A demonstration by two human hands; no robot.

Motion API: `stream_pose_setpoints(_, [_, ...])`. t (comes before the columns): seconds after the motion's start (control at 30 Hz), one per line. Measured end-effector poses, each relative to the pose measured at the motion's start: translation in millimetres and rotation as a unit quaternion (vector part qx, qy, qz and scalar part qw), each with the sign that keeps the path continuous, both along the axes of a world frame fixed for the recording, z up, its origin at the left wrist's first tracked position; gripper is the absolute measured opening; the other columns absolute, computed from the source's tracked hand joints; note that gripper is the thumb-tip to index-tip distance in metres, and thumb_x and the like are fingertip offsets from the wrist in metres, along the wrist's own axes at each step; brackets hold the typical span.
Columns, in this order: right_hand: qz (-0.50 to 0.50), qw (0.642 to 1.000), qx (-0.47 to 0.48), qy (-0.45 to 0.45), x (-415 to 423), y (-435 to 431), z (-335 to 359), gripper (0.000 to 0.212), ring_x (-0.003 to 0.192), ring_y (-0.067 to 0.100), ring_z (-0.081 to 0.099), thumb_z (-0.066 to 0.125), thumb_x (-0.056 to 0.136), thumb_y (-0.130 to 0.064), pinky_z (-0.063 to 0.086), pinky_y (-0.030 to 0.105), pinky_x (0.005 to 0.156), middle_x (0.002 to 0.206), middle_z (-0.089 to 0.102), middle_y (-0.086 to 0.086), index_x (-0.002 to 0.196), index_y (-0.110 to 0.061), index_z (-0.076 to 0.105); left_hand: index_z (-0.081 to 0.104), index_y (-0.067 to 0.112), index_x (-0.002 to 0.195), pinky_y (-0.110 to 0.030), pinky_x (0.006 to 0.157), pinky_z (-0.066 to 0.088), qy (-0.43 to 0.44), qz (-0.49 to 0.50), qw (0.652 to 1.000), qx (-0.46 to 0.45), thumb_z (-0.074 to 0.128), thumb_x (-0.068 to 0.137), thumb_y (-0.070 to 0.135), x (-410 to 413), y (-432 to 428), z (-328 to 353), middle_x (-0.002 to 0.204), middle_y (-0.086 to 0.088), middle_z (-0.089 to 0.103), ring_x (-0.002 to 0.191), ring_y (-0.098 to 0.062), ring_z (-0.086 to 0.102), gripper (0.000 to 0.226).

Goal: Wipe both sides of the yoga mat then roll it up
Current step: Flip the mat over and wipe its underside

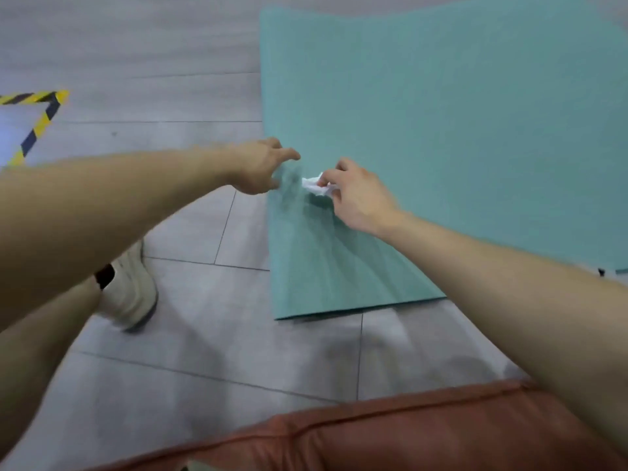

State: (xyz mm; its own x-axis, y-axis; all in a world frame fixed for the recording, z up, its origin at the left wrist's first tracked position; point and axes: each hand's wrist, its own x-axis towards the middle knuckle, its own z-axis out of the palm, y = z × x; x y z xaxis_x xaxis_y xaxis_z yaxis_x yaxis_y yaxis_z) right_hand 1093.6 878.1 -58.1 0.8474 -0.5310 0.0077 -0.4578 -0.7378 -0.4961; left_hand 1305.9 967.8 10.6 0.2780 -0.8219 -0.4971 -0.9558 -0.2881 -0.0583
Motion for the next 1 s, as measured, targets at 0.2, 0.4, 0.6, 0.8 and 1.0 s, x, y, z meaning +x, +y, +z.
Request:
stream_pose_setpoints(0.2, [-0.010, 0.998, 0.034, -0.046, 13, 23, -51, 0.024, 0.102, 0.029, 0.064, 0.056, 0.096, -0.018, 0.056, 0.045, 0.084, 0.116, 0.059, -0.004, 0.115, -0.026, 0.068, 0.020, 0.036, 0.165, -0.043, 0.115, 0.037, 0.019, -0.022, 0.999, -0.033, 0.055, 0.106, 0.039, 30, -7, -27, 0.169, -0.015, 0.020, 0.140, -0.040, 0.047, 0.068])
stream_pose_setpoints(0.4, [0.119, 0.988, 0.034, -0.093, -42, 77, -74, 0.021, 0.106, 0.030, 0.064, 0.052, 0.105, -0.014, 0.052, 0.046, 0.091, 0.120, 0.066, 0.000, 0.121, -0.016, 0.066, 0.041, 0.031, 0.157, -0.042, 0.111, 0.044, 0.079, 0.077, 0.989, -0.095, 0.072, 0.097, 0.034, 58, -27, -72, 0.146, -0.015, 0.035, 0.122, -0.040, 0.056, 0.068])
stream_pose_setpoints(0.6, [0.000, 0.993, -0.002, -0.122, 69, 20, -65, 0.020, 0.096, 0.034, 0.063, 0.057, 0.105, -0.019, 0.055, 0.049, 0.079, 0.109, 0.062, 0.007, 0.120, -0.018, 0.070, 0.053, 0.039, 0.148, -0.042, 0.102, 0.051, 0.083, 0.007, 0.992, -0.094, 0.085, 0.083, 0.051, 82, -22, -57, 0.138, -0.008, 0.043, 0.110, -0.027, 0.062, 0.074])
stream_pose_setpoints(0.8, [0.113, 0.988, 0.024, -0.106, 20, 88, -69, 0.028, 0.094, 0.030, 0.060, 0.055, 0.104, -0.012, 0.054, 0.045, 0.082, 0.112, 0.058, 0.009, 0.126, -0.016, 0.072, 0.053, 0.027, 0.150, -0.044, 0.097, 0.057, 0.104, -0.016, 0.986, -0.128, 0.090, 0.081, 0.029, 92, 2, -64, 0.145, -0.004, 0.046, 0.119, -0.027, 0.063, 0.078])
stream_pose_setpoints(1.0, [0.194, 0.973, 0.028, -0.120, 9, 95, -71, 0.034, 0.088, 0.031, 0.061, 0.050, 0.101, -0.009, 0.055, 0.042, 0.075, 0.106, 0.060, 0.012, 0.120, -0.018, 0.077, 0.047, 0.025, 0.158, -0.039, 0.106, 0.050, 0.109, -0.027, 0.982, -0.150, 0.079, 0.092, 0.016, 90, 15, -73, 0.156, 0.000, 0.043, 0.127, -0.025, 0.058, 0.074])
